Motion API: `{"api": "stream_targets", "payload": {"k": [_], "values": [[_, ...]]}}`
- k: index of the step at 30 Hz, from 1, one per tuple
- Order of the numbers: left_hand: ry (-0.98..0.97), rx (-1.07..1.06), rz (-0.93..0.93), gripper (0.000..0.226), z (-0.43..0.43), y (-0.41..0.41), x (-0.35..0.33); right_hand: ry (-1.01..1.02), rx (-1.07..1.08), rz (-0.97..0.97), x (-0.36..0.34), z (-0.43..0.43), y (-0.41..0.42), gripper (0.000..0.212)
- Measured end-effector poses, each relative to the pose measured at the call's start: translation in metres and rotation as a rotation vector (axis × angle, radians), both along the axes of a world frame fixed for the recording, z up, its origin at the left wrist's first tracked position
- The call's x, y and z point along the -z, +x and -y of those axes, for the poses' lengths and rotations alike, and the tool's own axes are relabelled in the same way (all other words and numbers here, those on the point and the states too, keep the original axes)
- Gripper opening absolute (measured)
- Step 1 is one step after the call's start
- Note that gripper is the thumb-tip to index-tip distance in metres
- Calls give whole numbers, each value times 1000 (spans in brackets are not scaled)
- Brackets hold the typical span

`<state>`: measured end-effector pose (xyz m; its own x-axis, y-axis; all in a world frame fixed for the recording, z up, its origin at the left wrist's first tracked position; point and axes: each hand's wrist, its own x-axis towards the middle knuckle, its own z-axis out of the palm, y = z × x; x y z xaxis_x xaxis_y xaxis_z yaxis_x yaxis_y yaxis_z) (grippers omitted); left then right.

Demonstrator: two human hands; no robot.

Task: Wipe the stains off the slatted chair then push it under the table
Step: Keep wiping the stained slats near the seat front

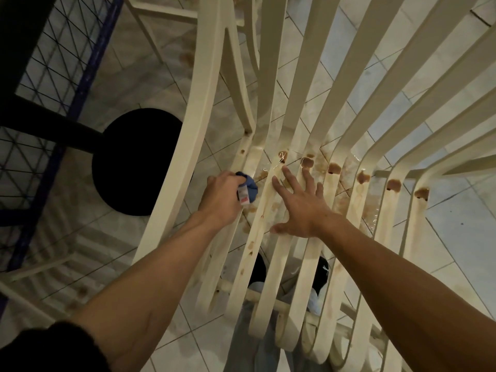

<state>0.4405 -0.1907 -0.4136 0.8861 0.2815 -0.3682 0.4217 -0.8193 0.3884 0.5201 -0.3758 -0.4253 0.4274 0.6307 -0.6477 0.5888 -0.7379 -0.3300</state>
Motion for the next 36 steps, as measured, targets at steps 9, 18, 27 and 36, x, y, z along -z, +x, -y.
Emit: {"api": "stream_targets", "payload": {"k": [9, 18, 27, 36], "values": [[16, 6, -11, 30, 3, -28, 10, -41, -44, 32, 0, 2, -1, 127], [-33, -4, 20, 14, -5, 10, 3, -48, -29, 48, 0, 1, -3, 126], [-57, 3, -6, 10, 1, -40, -7, -77, -17, 29, -6, -2, -6, 126], [2, -49, -25, 24, -1, -14, 10, -89, -10, 24, -5, -3, -7, 124]]}}
